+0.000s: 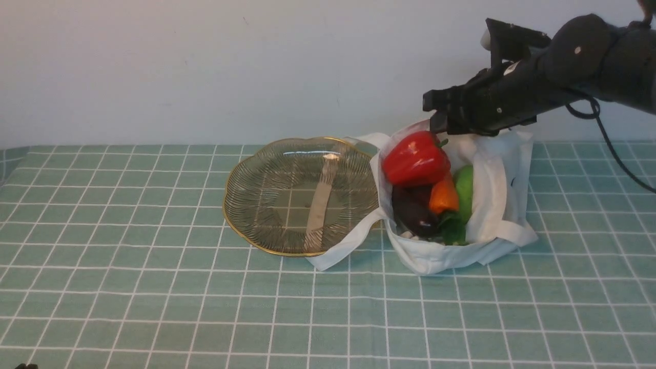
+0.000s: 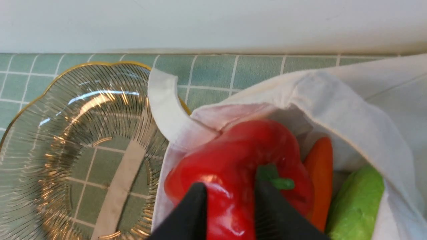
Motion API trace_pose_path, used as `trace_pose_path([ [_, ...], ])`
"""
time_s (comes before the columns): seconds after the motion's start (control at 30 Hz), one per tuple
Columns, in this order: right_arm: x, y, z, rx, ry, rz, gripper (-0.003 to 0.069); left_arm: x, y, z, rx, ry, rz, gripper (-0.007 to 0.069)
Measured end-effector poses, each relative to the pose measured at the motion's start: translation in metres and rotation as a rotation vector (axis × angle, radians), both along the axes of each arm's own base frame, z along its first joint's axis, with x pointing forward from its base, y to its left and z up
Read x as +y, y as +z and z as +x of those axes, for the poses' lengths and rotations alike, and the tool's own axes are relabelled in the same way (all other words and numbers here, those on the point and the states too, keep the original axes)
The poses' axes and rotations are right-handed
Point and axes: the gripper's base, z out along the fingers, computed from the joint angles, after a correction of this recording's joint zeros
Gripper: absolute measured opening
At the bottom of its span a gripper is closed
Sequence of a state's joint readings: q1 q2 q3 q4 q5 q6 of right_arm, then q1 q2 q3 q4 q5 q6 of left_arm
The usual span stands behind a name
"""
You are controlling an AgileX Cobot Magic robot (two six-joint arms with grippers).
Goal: Take vegetables from cloth bag on blue coffee tablecloth place on plate.
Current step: 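Reach for the red bell pepper in the white bag with the right gripper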
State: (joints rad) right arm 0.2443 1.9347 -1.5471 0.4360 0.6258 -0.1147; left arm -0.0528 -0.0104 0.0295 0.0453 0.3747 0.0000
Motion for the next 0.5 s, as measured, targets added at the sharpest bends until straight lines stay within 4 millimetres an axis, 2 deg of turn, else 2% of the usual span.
trace_pose_path([
  [0.03,0.0,0.0,0.001,-0.011,-0.004,0.0,0.037,0.0,0.0,0.0,0.0,0.0,0.0,-0.0005],
  [0.07,0.0,0.0,0.001,-0.014,-0.005,-0.002,0.0396,0.0,0.0,0.0,0.0,0.0,0.0,-0.0005],
  [0.1,0.0,-0.002,0.004,-0.026,-0.009,-0.006,0.0498,0.0,0.0,0.0,0.0,0.0,0.0,-0.0005],
  [0.13,0.0,-0.002,0.004,-0.027,-0.01,-0.006,0.0511,0.0,0.0,0.0,0.0,0.0,0.0,-0.0005],
  [0.17,0.0,-0.007,0.007,-0.029,-0.015,-0.008,0.0601,0.0,0.0,0.0,0.0,0.0,0.0,-0.0005],
  [0.2,0.0,-0.013,0.009,-0.02,-0.017,-0.011,0.0643,0.0,0.0,0.0,0.0,0.0,0.0,-0.0005],
  [0.23,0.0,-0.014,0.009,-0.018,-0.016,-0.013,0.0648,0.0,0.0,0.0,0.0,0.0,0.0,-0.0005],
  [0.3,0.001,-0.033,0.014,0.015,-0.017,-0.023,0.0683,0.0,0.0,0.0,0.0,0.0,0.0,-0.0005],
  [0.4,0.002,-0.049,0.02,0.027,-0.032,-0.022,0.069,0.0,0.0,0.0,0.0,0.0,0.0,-0.0005],
  [0.5,0.003,-0.052,0.024,0.01,-0.049,-0.01,0.0692,0.0,0.0,0.0,0.0,0.0,0.0,-0.0005],
])
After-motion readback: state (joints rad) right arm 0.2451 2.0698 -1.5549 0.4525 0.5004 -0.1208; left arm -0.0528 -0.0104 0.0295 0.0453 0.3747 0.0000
